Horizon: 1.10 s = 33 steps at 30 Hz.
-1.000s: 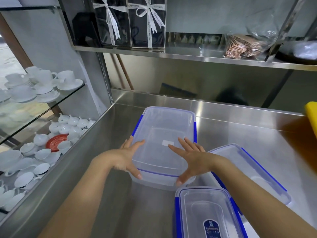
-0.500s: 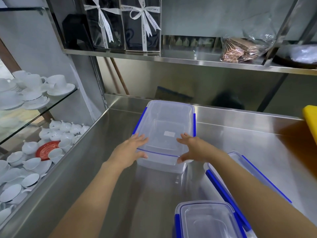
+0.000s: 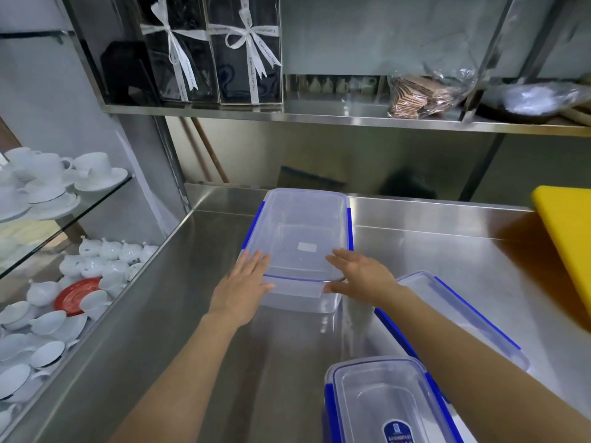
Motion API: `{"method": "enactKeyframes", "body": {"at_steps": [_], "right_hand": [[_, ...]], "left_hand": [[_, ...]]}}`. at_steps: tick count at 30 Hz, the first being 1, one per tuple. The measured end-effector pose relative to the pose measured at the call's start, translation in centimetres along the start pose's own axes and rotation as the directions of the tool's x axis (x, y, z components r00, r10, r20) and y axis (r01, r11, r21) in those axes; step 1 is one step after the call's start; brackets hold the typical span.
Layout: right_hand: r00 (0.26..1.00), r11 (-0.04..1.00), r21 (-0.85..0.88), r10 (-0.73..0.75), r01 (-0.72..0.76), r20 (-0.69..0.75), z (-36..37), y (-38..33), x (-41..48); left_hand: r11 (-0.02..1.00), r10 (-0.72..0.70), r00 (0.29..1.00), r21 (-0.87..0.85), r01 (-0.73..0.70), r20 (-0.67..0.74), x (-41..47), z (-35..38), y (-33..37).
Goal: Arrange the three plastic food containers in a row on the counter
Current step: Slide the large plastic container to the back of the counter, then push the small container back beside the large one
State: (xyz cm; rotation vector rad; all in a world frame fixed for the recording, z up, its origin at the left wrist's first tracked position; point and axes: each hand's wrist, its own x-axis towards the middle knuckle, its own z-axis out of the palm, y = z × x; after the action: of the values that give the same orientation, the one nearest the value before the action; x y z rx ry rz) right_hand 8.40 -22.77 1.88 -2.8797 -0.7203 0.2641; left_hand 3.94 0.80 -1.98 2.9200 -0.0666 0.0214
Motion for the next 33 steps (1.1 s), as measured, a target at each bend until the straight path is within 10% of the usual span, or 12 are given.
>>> {"method": "enactKeyframes", "body": {"at_steps": [10, 33], "right_hand": [[0.940, 0.965, 0.110, 0.256, -0.237, -0.227, -2.3, 5.0, -6.4], [0.865, 0.855, 0.154, 0.502, -0.495, -0.004, 3.7, 14.1, -14.7]], "left_hand": [[0.971, 0.025, 0.963, -0.224, -0.087, -0.267, -1.1, -0.6, 10.7], [0.974, 0.079, 0.889, -0.226, 0.028, 0.451, -2.6, 5.8, 23.5]]}}
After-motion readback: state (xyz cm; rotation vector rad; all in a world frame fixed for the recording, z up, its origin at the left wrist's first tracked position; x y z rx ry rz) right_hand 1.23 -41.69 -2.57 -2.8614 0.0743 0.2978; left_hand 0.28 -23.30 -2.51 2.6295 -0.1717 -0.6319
